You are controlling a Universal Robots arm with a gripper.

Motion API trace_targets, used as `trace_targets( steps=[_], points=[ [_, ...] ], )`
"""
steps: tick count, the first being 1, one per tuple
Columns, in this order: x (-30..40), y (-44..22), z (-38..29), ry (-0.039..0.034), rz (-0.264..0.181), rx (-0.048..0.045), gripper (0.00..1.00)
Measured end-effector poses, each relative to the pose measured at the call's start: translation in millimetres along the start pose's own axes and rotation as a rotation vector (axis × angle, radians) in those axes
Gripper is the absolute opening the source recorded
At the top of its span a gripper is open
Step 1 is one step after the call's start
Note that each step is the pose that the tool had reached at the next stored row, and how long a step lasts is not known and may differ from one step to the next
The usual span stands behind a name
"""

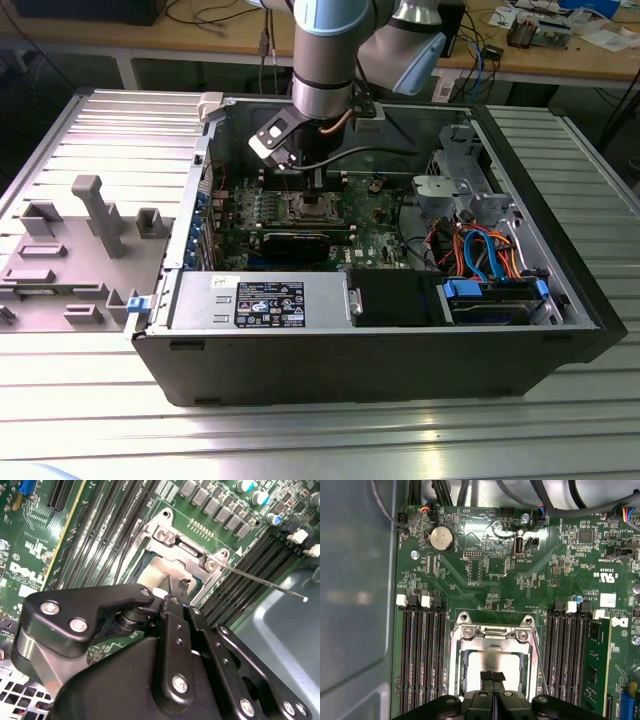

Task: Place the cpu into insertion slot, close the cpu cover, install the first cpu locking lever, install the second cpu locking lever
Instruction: 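Close the cpu cover, then install the first cpu locking lever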

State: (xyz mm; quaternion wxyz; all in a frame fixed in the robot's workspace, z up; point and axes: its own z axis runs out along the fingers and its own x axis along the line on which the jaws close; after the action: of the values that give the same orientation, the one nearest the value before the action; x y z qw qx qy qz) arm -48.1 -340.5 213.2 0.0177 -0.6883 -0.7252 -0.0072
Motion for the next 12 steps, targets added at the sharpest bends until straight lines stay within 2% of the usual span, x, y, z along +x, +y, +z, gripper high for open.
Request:
trace_targets(
  steps=[12],
  points=[
    [0.0, 0.4, -1.1, -0.0001, 0.0, 0.0, 0.11]
  ],
)
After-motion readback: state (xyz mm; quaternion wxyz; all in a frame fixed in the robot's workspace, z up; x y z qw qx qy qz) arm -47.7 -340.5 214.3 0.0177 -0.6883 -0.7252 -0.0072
